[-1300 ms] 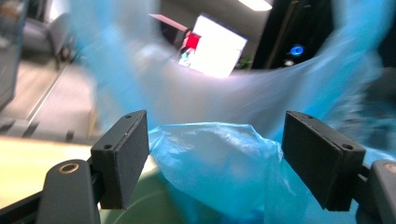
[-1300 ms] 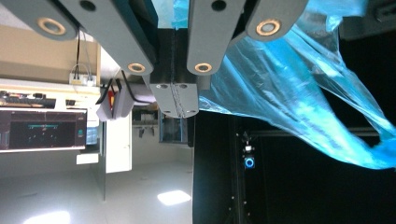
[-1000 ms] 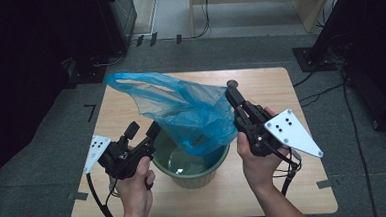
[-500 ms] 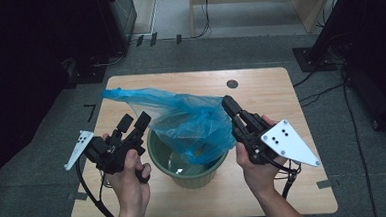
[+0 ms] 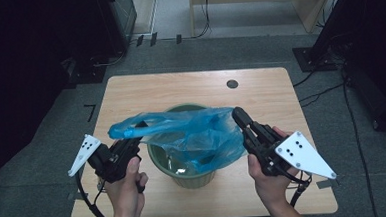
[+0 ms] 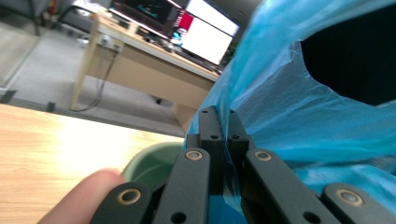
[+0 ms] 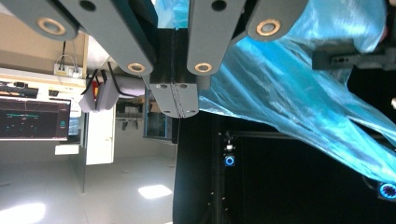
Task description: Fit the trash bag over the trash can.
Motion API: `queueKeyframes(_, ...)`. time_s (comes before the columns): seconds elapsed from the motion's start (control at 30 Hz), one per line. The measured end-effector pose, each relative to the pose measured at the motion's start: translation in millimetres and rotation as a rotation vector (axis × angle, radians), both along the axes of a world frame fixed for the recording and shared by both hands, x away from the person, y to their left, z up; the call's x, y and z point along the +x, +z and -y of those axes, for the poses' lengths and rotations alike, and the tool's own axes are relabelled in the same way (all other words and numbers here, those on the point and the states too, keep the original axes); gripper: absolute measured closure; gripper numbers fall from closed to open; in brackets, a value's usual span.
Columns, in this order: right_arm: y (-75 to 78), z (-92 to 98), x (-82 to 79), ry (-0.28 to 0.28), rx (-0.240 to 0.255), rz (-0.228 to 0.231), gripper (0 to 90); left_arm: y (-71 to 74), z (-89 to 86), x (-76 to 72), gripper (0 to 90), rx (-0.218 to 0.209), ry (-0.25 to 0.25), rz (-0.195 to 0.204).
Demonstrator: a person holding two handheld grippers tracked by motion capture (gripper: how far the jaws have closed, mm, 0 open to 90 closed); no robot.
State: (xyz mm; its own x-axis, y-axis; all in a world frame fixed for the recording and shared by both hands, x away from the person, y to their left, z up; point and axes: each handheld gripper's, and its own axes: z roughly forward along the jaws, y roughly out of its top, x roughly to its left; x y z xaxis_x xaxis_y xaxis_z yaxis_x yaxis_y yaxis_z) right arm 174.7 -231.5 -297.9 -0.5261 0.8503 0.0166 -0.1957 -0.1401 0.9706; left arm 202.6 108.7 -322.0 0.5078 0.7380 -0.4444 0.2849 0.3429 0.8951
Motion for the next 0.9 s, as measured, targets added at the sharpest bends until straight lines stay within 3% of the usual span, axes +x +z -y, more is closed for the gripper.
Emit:
queueKeyframes(0.23, 7.4, 4.6, -25.6, 0.039, -0.013, 0.012, 90.0, 15.0, -9.5, -28.8, 90.0, 0.048, -0.066, 0.07)
queueKeyframes(0.33, 12.2, 4.1, -34.2, 0.054, -0.02, 0.025, 90.0, 18.7, -12.1, -39.2, 90.0, 0.07, -0.071, 0.092)
queueKeyframes(0.5, 10.9, 3.9, -35.9, 0.035, -0.027, 0.027, 90.0, 6.4, -21.3, -39.1, 90.0, 0.047, -0.078, 0.076)
queueKeyframes(0.57, 7.4, 6.3, -32.2, 0.027, -0.022, 0.006, 90.0, 0.2, -27.2, -37.0, 90.0, 0.03, -0.121, 0.052)
queueKeyframes(0.6, 2.0, 9.6, -31.0, 0.023, -0.019, -0.031, 90.0, -2.5, -28.5, -37.6, 90.0, 0.026, -0.144, 0.039)
queueKeyframes(0.7, -4.6, 12.6, -33.5, 0.017, -0.033, -0.063, 90.0, -8.8, -30.6, -46.1, 90.0, 0.082, -0.208, 0.013)
queueKeyframes(0.77, -11.9, 16.3, -39.1, 0.01, -0.06, -0.089, 90.0, -13.8, -35.8, -53.7, 90.0, 0.094, -0.241, -0.004)
queueKeyframes(0.9, -28.1, 22.8, -51.5, -0.001, -0.086, -0.14, 90.0, -31.2, -43.5, -63.8, 90.0, 0.125, -0.257, -0.036)
